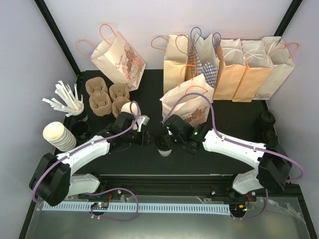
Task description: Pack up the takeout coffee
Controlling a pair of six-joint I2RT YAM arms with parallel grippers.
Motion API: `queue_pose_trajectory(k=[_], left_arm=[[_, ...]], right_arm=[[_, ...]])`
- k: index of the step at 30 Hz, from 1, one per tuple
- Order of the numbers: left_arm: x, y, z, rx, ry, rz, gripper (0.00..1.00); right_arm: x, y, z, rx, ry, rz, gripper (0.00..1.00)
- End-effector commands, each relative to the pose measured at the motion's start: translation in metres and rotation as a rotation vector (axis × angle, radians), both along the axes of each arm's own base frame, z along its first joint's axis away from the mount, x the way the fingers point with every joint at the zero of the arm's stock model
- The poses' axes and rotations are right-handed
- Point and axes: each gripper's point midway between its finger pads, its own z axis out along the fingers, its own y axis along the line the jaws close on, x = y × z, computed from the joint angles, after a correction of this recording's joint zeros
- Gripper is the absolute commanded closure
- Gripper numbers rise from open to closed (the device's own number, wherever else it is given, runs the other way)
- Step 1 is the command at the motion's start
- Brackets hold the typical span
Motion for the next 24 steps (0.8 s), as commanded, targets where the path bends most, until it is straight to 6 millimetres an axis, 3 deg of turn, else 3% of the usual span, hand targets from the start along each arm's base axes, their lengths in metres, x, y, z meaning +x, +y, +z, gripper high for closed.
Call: queue_pose_trajectory(k=[1, 9, 24], left_arm=[[0.011, -0.003, 0.008, -0.01, -0.041, -0.001, 0.62], [0.007, -0.004, -0.009, -0.008, -0.001, -0.003, 0.64], [-0.003, 0.0, -0.023, 0.004, 0.035, -0.008, 0.65]], right_arm=[[-0.001, 0.012, 0.001, 0.041, 0.013, 0.011, 0.49], [-0.006, 0.01, -0.014, 0.029, 0.057, 0.015, 0.49], [-0.023, 0.009, -0.036, 0.061, 0.154, 0.039, 0.49]])
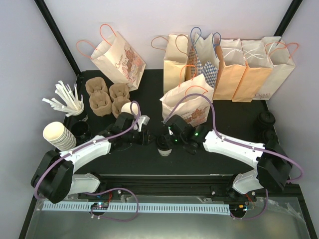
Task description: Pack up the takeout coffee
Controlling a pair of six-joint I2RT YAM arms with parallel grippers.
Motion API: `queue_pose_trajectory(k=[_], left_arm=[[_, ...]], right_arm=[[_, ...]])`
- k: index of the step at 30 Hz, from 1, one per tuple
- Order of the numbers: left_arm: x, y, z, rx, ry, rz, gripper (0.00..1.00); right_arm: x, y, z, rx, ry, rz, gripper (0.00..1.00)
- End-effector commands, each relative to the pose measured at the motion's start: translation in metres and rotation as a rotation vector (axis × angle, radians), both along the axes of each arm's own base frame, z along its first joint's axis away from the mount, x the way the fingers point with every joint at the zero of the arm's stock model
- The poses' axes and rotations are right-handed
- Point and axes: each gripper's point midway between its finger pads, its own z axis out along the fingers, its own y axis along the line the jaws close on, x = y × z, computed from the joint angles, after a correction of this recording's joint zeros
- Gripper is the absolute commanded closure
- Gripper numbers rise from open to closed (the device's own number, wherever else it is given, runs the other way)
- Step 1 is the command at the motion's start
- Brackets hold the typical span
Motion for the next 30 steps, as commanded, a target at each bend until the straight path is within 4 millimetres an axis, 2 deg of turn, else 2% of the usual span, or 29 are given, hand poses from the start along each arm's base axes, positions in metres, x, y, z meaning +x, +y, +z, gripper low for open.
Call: queue_pose_trajectory(k=[1, 8, 12, 16, 18, 25, 30], left_arm=[[-0.009, 0.002, -0.018, 0.022, 0.045, -0.011, 0.65], [-0.016, 0.003, -0.028, 0.019, 0.062, -0.01, 0.65], [-0.019, 0.003, -0.039, 0.028, 0.089, -0.011, 0.65], [-0.019, 0.003, -0.04, 0.037, 0.089, -0.012, 0.66], [-0.015, 0.005, -0.035, 0.056, 0.068, -0.007, 0.65], [0.01, 0.011, 0.014, 0.128, -0.089, 0.017, 0.6], [0.014, 0.01, 0.031, 0.137, -0.127, 0.006, 0.48]], right_arm=[[-0.028, 0.007, -0.028, 0.032, 0.137, 0.057, 0.49], [-0.035, 0.001, -0.042, 0.024, 0.165, 0.05, 0.49], [-0.03, 0.0, -0.031, 0.02, 0.131, 0.05, 0.47], [-0.023, 0.003, -0.01, 0.031, 0.078, 0.056, 0.46], [-0.016, 0.003, 0.0, 0.021, 0.044, 0.05, 0.44], [0.001, 0.0, 0.033, -0.013, -0.066, 0.046, 0.41], [0.003, 0.0, 0.045, -0.011, -0.092, 0.047, 0.4]])
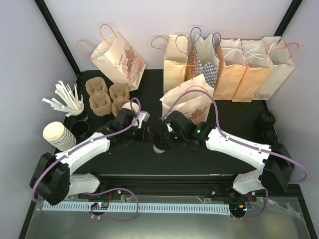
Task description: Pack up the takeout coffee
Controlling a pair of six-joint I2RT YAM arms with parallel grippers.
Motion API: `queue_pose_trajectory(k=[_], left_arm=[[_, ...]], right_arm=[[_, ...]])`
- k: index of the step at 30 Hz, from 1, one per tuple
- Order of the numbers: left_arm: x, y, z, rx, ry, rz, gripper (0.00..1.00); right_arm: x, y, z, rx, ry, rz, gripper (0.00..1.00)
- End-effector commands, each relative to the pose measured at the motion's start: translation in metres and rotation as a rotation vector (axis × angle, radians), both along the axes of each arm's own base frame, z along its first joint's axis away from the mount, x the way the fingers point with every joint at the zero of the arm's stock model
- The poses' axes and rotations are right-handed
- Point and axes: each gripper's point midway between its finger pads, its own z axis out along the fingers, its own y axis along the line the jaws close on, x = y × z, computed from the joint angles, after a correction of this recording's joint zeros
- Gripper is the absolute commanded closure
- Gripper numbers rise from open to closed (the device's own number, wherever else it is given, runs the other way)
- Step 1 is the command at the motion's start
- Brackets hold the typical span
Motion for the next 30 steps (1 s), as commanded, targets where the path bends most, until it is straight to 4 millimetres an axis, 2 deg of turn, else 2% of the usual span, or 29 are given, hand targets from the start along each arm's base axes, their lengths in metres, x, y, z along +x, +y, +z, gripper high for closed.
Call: queue_pose_trajectory(k=[1, 5, 10, 17, 21, 24, 30], left_arm=[[0.002, 0.002, 0.021, 0.035, -0.059, -0.022, 0.47], [-0.005, 0.002, 0.025, 0.013, -0.055, -0.029, 0.46], [-0.011, 0.007, 0.018, 0.024, -0.032, -0.019, 0.46], [-0.024, 0.014, 0.03, -0.012, -0.079, -0.016, 0.43], [-0.033, 0.012, 0.027, -0.034, -0.053, -0.042, 0.41], [-0.036, 0.011, 0.022, -0.045, -0.031, -0.052, 0.45], [-0.027, 0.019, 0.018, -0.013, -0.034, 0.0, 0.49]], right_arm=[[0.003, -0.004, 0.013, -0.02, -0.044, 0.003, 0.4], [0.002, -0.009, 0.016, -0.005, -0.05, 0.005, 0.39], [0.002, -0.007, 0.017, 0.012, -0.033, 0.028, 0.39], [-0.002, -0.002, 0.018, 0.038, -0.041, 0.074, 0.37], [0.0, -0.001, 0.014, 0.035, -0.028, 0.065, 0.39], [0.0, 0.004, 0.012, 0.049, -0.011, 0.07, 0.39], [-0.006, 0.004, 0.009, 0.097, 0.042, 0.033, 0.42]])
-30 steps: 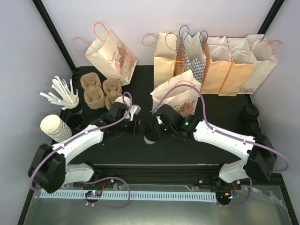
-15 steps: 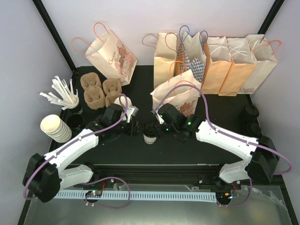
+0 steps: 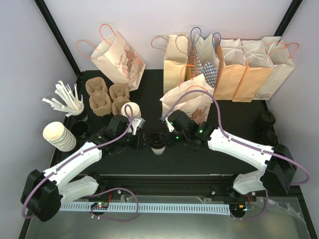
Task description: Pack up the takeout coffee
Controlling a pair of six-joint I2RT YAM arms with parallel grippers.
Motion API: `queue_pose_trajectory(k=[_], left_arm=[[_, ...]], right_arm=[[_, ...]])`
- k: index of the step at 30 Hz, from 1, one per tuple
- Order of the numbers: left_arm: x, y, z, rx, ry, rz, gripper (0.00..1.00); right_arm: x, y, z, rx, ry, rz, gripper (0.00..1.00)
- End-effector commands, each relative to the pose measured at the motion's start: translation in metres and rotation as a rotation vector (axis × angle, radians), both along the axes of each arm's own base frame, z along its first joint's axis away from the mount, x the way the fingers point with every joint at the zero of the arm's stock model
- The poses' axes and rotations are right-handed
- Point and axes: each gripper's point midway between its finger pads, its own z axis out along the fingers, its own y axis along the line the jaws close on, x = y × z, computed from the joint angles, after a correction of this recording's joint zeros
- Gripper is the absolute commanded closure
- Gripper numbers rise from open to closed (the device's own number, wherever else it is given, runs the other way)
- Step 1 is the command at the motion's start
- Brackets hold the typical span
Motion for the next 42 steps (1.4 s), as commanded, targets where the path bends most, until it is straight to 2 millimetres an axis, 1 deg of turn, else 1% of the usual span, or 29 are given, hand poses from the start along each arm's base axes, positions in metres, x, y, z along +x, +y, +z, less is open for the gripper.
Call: queue_pose_trajectory(k=[1, 2, 7, 11, 14, 18, 21, 25, 26, 27, 30, 32, 37, 42], left_arm=[[0.01, 0.004, 0.006, -0.001, -0.006, 0.034, 0.5], [0.015, 0.006, 0.009, -0.004, -0.012, 0.046, 0.5], [0.03, 0.008, 0.022, -0.013, -0.053, 0.057, 0.5], [0.04, 0.006, 0.021, -0.028, -0.025, 0.053, 0.51], [0.044, 0.002, 0.017, -0.06, 0.005, 0.046, 0.51], [0.052, -0.002, 0.013, -0.08, 0.03, 0.048, 0.51], [0.055, -0.003, 0.009, -0.091, 0.041, 0.052, 0.51], [0.056, -0.007, 0.005, -0.106, 0.06, 0.036, 0.51], [0.057, -0.008, -0.003, -0.098, 0.084, 0.034, 0.51], [0.058, -0.008, -0.006, -0.096, 0.095, 0.035, 0.51], [0.058, -0.009, -0.011, -0.094, 0.107, 0.029, 0.52], [0.058, -0.009, -0.014, -0.093, 0.114, 0.031, 0.52], [0.056, -0.009, -0.017, -0.093, 0.121, 0.029, 0.52], [0.052, -0.009, -0.022, -0.1, 0.14, 0.02, 0.52]], right_arm=[[-0.006, 0.0, -0.002, 0.07, 0.05, -0.037, 0.42], [-0.008, -0.001, -0.002, 0.086, 0.058, -0.046, 0.43], [-0.022, -0.015, -0.019, 0.123, 0.125, -0.098, 0.45], [-0.03, -0.018, -0.029, 0.169, 0.164, -0.123, 0.48], [-0.033, -0.013, -0.03, 0.229, 0.187, -0.128, 0.52], [-0.029, -0.002, -0.03, 0.285, 0.22, -0.147, 0.6], [-0.029, 0.004, -0.025, 0.345, 0.236, -0.151, 0.62], [-0.029, 0.007, -0.027, 0.382, 0.266, -0.157, 0.62], [-0.029, 0.007, -0.03, 0.382, 0.276, -0.16, 0.62], [-0.028, 0.006, -0.033, 0.377, 0.283, -0.166, 0.62], [-0.027, 0.002, -0.04, 0.354, 0.293, -0.185, 0.64], [-0.026, -0.001, -0.044, 0.339, 0.295, -0.202, 0.66], [-0.026, -0.007, -0.046, 0.327, 0.286, -0.217, 0.67], [-0.026, -0.008, -0.051, 0.307, 0.283, -0.218, 0.68]])
